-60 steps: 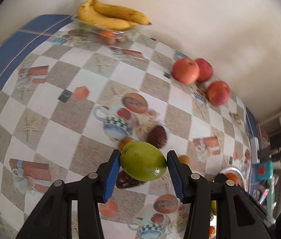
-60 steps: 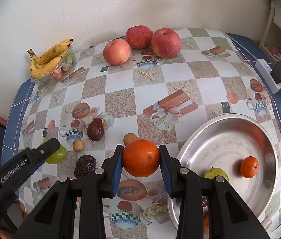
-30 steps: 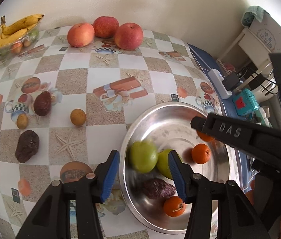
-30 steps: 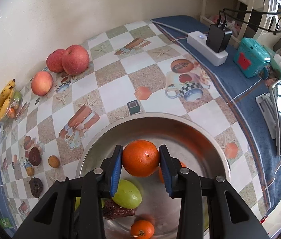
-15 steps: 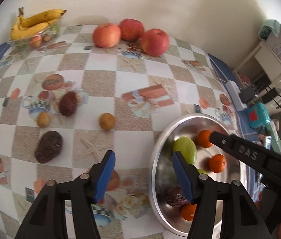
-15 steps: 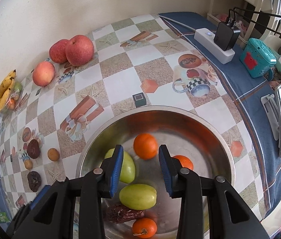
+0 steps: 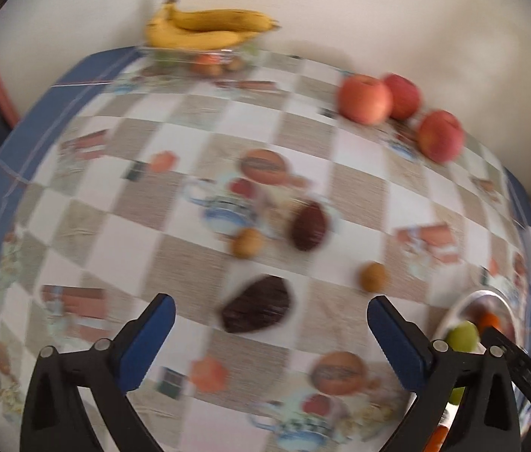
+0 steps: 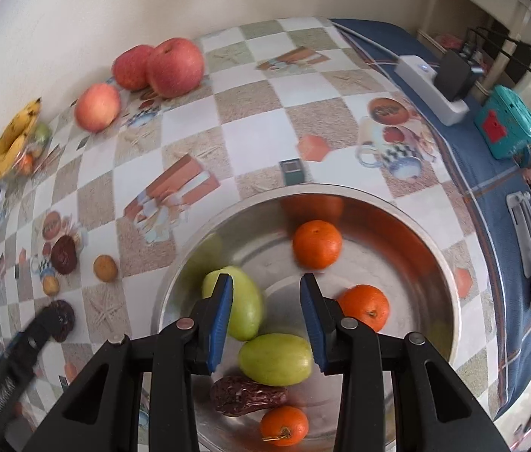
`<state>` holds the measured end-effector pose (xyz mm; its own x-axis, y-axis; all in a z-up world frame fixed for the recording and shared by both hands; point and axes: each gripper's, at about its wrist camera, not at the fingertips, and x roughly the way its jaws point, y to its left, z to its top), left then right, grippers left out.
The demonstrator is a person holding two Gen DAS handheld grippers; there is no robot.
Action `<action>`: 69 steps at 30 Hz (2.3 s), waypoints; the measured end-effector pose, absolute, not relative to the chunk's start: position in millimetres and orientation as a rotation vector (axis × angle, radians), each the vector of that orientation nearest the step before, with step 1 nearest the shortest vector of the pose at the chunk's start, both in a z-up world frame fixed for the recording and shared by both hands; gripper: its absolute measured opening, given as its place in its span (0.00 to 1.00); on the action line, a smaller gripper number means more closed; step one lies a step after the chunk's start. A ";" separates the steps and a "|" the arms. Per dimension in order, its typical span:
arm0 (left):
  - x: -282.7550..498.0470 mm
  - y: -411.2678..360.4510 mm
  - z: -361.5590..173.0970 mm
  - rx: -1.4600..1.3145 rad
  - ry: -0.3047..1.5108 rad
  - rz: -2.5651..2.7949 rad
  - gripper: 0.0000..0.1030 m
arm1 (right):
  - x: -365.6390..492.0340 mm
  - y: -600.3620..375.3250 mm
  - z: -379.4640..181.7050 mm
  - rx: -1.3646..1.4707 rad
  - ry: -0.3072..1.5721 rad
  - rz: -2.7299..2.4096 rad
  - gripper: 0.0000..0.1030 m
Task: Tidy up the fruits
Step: 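Move the left tool to a dark date while the right tool approaches a small brown fruit, then grasp the date and brown fruit and carry both over the bowl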
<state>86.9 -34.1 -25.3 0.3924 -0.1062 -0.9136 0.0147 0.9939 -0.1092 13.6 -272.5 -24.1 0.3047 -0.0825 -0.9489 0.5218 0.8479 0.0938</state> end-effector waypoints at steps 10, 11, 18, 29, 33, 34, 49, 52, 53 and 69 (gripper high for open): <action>99.1 12.3 -32.0 -0.195 1.187 -0.001 1.00 | 32.7 -233.5 -23.7 0.365 1.194 -0.339 0.61; 99.6 11.0 -33.9 -0.199 1.195 -0.013 1.00 | 34.6 -229.9 -24.4 0.367 1.197 -0.329 0.61; 103.5 -6.0 -54.0 -0.162 1.261 -0.050 0.98 | 56.8 -200.5 -27.8 0.442 1.190 -0.218 0.61; 110.4 -14.4 -74.4 -0.211 1.329 -0.113 0.81 | 88.2 -180.8 -46.6 0.386 1.188 -0.197 0.59; 114.9 -20.5 -79.1 -0.227 1.359 -0.139 0.56 | 96.1 -178.6 -55.0 0.378 1.204 -0.189 0.45; 115.7 -21.5 -78.0 -0.216 1.349 -0.136 0.49 | 97.4 -178.5 -57.7 0.379 1.210 -0.189 0.43; 108.7 1.5 -71.7 -0.369 1.375 -0.187 0.34 | 104.4 -162.5 -71.1 0.385 1.245 -0.106 0.24; 103.7 -2.9 -58.9 -0.388 1.353 -0.225 0.34 | 95.3 -172.3 -62.4 0.412 1.232 -0.116 0.24; 101.6 -5.6 -54.0 -0.387 1.343 -0.240 0.34 | 92.4 -175.7 -58.5 0.421 1.225 -0.120 0.24; 46.9 -122.2 -25.5 -0.255 1.343 -0.585 0.34 | 15.0 -276.2 -16.8 0.413 1.147 -0.377 0.24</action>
<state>46.9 -122.2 -25.5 0.1109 -0.5340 -0.8382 0.2502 0.8312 -0.4965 15.0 -276.2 -16.8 0.3648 -0.0766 -0.9279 0.4893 0.8637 0.1211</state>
